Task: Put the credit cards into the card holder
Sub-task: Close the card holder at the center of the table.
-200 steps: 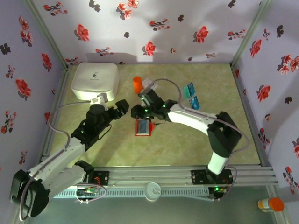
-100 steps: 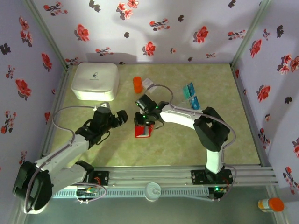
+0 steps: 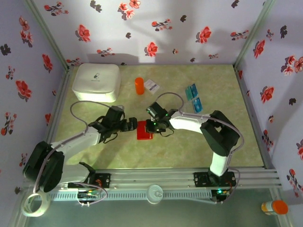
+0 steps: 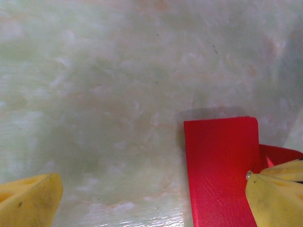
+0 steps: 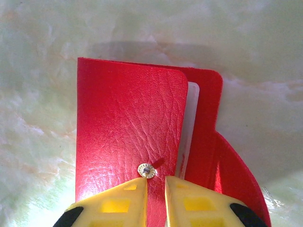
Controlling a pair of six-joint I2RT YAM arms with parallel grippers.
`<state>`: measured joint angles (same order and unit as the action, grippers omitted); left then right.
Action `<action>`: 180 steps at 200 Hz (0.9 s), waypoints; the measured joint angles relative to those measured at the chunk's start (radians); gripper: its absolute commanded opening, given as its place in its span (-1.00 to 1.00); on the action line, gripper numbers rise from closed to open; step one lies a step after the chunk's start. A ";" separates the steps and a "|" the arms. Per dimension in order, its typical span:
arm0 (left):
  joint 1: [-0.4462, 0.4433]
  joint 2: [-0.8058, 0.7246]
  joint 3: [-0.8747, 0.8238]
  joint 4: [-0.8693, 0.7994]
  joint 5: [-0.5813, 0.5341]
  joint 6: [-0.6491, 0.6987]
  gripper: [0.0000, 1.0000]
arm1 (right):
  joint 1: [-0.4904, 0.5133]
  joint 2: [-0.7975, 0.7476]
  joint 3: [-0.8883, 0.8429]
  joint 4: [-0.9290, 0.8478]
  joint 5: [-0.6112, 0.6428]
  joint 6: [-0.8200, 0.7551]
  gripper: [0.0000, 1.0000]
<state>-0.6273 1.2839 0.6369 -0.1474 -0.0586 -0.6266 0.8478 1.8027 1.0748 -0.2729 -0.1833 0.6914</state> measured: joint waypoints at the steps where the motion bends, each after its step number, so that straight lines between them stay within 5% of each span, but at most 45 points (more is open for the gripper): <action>1: -0.001 0.002 0.001 0.000 0.000 0.001 1.00 | 0.000 0.000 -0.001 0.001 0.000 0.000 -0.64; 180: -0.064 0.229 0.064 0.013 0.000 0.114 1.00 | -0.004 -0.002 -0.029 0.045 0.000 0.026 -0.67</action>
<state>-0.6914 1.5131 0.7006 -0.1341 -0.0589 -0.5125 0.8440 1.8008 1.0454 -0.2283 -0.1833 0.7177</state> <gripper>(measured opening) 0.998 0.167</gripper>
